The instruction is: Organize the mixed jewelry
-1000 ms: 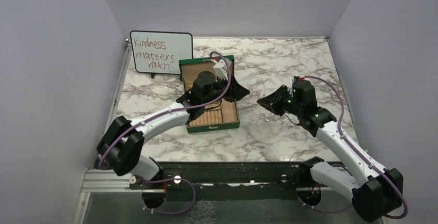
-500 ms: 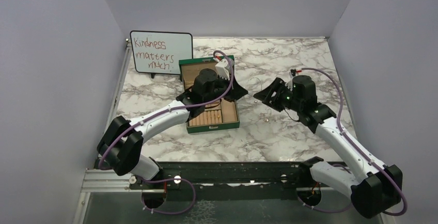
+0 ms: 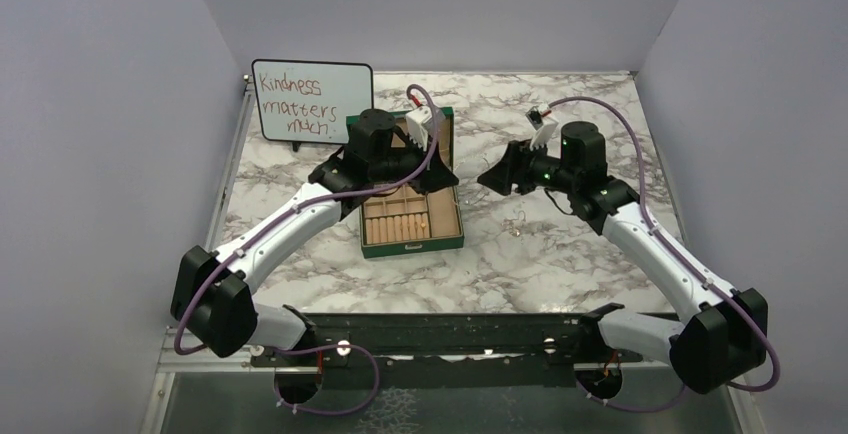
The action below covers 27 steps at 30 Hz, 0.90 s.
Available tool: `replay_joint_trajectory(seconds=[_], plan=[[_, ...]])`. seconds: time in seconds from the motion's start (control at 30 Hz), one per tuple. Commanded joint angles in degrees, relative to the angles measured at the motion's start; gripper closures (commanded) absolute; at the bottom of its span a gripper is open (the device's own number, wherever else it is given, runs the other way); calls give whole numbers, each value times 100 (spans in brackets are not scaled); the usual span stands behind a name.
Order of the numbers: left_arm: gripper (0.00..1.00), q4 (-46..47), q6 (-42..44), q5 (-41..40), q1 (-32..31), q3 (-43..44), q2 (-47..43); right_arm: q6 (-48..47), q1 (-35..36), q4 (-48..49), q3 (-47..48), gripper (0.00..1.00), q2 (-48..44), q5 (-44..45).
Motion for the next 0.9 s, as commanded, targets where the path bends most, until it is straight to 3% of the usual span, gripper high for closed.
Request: replay_joint_trajectory(seconds=[0.0, 0.2, 0.37, 0.67, 0.87], plan=[[100, -944, 861, 901, 107, 210, -273, -690, -23, 930, 26, 39, 138, -1207], [100, -1186, 1137, 1231, 151, 220, -339, -807, -25, 1313, -48, 44, 276, -1522], [100, -1195, 1175, 1237, 160, 234, -348, -1008, -24, 1263, -95, 59, 306, -2118], [100, -1228, 1215, 1219, 169, 242, -394, -1420, -22, 1138, -277, 52, 278, -2207], [100, -1231, 1193, 1157, 170, 251, -435, -1649, -26, 1136, -369, 62, 386, -2247]])
